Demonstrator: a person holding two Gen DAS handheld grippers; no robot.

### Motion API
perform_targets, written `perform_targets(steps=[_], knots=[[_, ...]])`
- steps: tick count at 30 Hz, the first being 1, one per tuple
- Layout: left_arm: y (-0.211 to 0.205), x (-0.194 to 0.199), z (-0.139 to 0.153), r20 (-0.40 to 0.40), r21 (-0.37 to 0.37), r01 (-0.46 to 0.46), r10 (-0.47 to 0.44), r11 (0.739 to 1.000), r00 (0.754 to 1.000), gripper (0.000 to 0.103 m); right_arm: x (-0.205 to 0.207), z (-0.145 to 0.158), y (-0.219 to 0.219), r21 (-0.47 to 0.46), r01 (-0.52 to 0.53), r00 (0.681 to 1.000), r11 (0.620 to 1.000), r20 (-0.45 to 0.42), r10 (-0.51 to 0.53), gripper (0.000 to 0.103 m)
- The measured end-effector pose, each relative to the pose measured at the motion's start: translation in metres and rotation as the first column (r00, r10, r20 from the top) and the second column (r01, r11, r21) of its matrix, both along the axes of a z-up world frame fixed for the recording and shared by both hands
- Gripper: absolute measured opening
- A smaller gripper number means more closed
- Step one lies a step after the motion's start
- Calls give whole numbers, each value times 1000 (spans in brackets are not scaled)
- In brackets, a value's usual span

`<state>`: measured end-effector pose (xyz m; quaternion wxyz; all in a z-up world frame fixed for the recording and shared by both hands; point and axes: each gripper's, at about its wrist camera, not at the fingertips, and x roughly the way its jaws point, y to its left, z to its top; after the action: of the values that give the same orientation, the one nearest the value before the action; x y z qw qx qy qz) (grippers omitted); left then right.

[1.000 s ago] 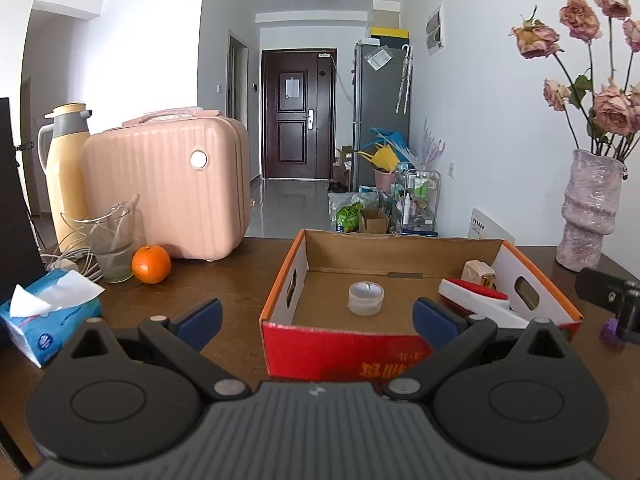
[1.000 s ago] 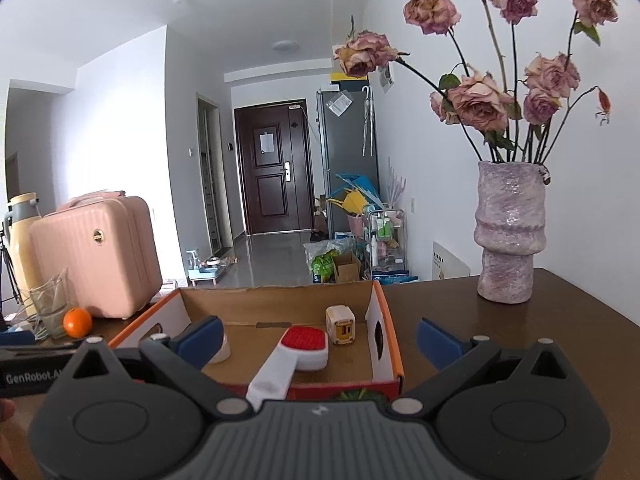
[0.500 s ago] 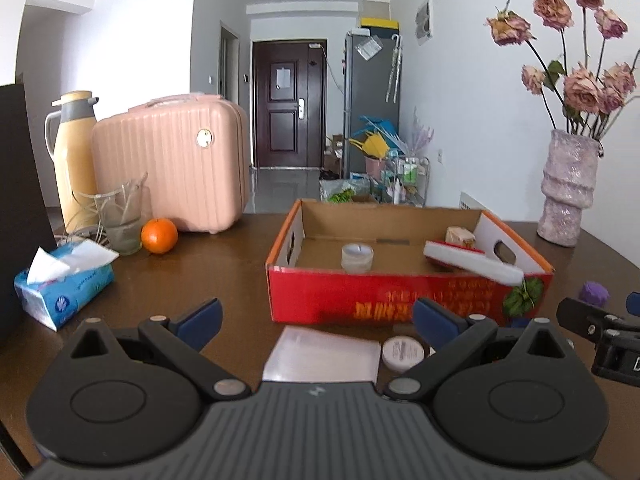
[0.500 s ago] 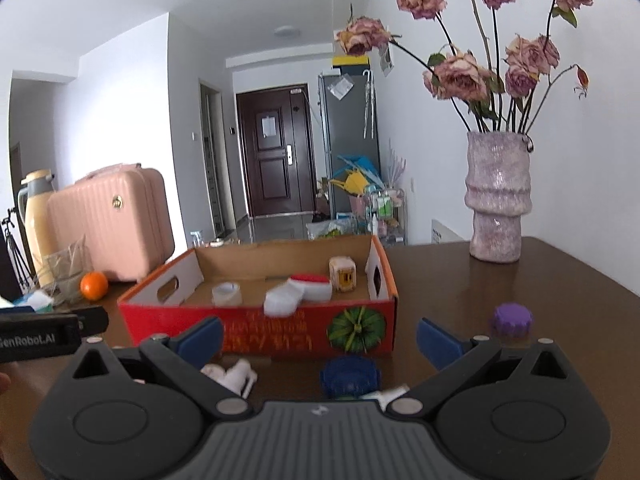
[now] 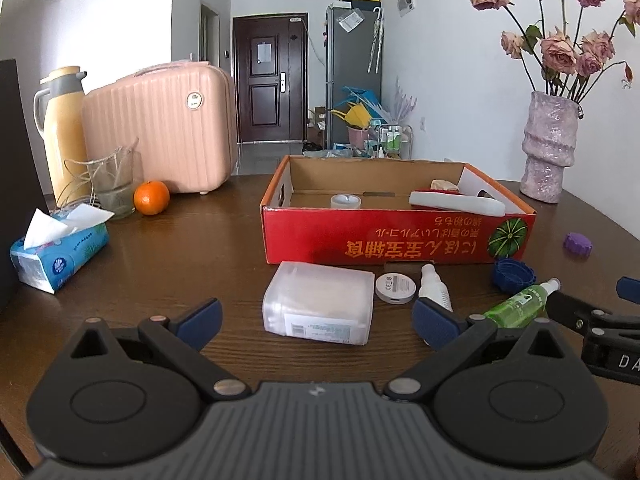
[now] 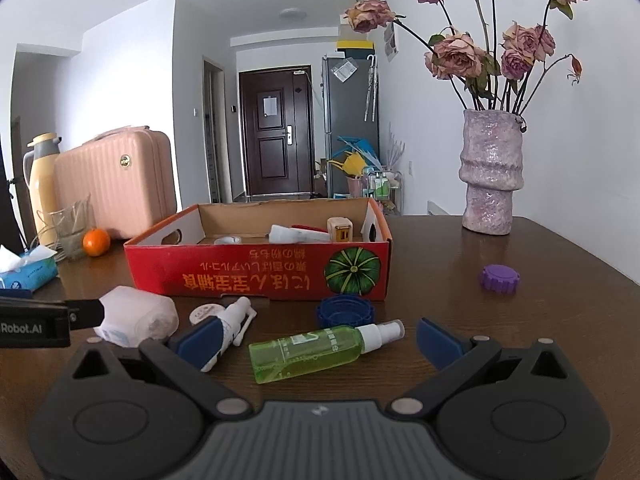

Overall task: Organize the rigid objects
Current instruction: 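Move the right tool to the blue bottle cap and grasp it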

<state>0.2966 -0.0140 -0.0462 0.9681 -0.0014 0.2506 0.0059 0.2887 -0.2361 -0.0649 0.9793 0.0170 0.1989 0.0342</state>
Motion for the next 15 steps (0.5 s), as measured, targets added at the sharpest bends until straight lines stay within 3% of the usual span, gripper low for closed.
perform_targets(steps=[8, 15], knots=[[2, 2, 0, -7, -13, 5, -5, 1000, 1000, 103, 5, 0, 0, -6, 5, 1000, 1000, -19, -5, 103], [5, 4, 1, -16, -27, -1, 0, 1000, 1000, 103, 36, 8, -6, -36, -4, 996, 999, -89, 1, 103]])
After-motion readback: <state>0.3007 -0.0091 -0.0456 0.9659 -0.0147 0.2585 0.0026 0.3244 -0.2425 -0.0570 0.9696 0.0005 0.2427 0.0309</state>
